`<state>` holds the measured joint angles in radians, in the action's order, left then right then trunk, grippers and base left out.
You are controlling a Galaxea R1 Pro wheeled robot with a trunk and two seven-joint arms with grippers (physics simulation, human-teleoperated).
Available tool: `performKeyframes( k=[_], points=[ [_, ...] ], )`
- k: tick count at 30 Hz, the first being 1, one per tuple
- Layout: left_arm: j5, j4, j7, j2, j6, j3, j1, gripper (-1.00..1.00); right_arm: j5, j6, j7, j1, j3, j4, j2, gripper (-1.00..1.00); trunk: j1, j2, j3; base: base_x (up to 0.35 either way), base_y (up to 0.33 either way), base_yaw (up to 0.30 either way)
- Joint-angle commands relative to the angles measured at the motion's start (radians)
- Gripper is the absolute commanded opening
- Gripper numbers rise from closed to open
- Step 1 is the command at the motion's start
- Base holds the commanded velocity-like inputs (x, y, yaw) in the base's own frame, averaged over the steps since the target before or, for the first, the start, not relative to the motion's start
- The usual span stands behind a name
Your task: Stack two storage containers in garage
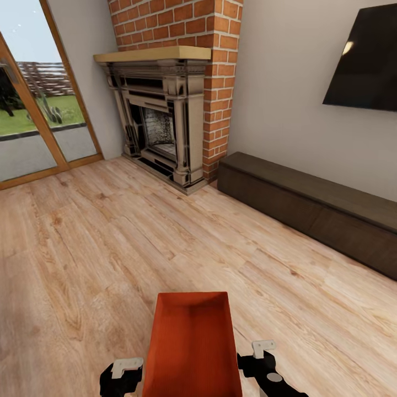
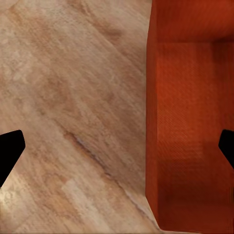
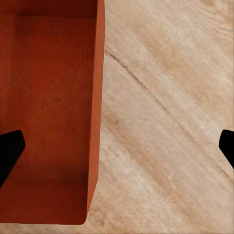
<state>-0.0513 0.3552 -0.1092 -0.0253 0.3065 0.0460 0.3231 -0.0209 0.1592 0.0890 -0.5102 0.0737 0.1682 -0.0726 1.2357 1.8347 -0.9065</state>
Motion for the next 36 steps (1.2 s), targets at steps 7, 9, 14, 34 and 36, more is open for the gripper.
performKeyframes(
  k=[7,9,14,34,36],
  points=[
    [-0.005,-0.001,0.000,-0.001,0.003,0.005,0.001,1.00,-0.002,0.002,0.008,-0.001,0.008,-0.001,0.000,1.00,0.000,0.000,-0.001,0.042,0.018,0.000],
    [-0.005,-0.001,0.000,-0.001,0.003,0.005,0.001,1.00,-0.002,0.002,0.008,-0.001,0.008,-0.001,0.000,1.00,0.000,0.000,-0.001,0.010,0.004,0.000],
    [-0.005,-0.001,0.000,-0.001,0.003,0.005,0.001,1.00,-0.002,0.002,0.008,-0.001,0.008,-0.001,0.000,1.00,0.000,0.000,-0.001,0.004,0.002,0.000],
    [-0.007,-0.001,-0.001,-0.002,0.003,0.003,0.001,1.00,-0.002,0.002,0.008,-0.001,0.008,-0.002,-0.001,1.00,0.000,0.000,-0.001,0.000,0.000,0.000],
    [-0.006,-0.001,0.000,-0.002,0.003,0.003,0.001,1.00,-0.002,0.002,0.008,-0.001,0.008,-0.002,-0.001,1.00,0.000,0.000,-0.001,0.000,0.000,0.000]
  ],
)
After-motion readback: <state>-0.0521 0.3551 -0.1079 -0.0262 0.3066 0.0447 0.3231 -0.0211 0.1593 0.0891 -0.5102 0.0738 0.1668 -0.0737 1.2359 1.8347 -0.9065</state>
